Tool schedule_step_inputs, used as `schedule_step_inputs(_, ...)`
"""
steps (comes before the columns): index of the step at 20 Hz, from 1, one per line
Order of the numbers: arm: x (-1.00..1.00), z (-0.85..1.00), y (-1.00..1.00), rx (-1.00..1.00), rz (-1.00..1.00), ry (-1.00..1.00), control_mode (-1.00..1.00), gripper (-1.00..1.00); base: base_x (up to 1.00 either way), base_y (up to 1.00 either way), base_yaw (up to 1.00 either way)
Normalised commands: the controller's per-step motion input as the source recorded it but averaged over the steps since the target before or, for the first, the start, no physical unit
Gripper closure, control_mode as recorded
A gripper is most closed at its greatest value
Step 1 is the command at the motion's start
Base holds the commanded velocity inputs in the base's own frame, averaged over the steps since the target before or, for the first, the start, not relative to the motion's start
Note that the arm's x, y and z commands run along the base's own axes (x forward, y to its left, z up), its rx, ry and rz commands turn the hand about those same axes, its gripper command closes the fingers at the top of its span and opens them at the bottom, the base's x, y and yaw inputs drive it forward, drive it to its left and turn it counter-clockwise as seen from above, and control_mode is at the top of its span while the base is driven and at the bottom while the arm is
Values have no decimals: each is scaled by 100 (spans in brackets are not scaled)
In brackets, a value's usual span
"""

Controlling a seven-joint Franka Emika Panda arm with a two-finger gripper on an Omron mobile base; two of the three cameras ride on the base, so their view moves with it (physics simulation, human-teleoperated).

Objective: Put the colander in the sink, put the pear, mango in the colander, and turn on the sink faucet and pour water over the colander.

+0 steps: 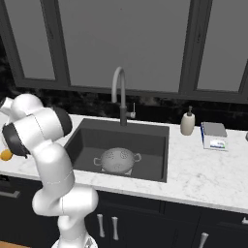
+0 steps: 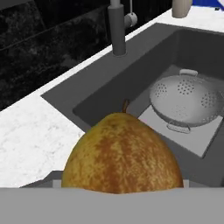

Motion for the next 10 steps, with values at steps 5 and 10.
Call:
schedule_step_inputs(5, 0, 49, -36, 0, -51, -34, -100, 100, 0, 0, 0)
schedule_step_inputs(10, -1, 23, -73, 8, -51, -17, -100, 100, 0, 0, 0)
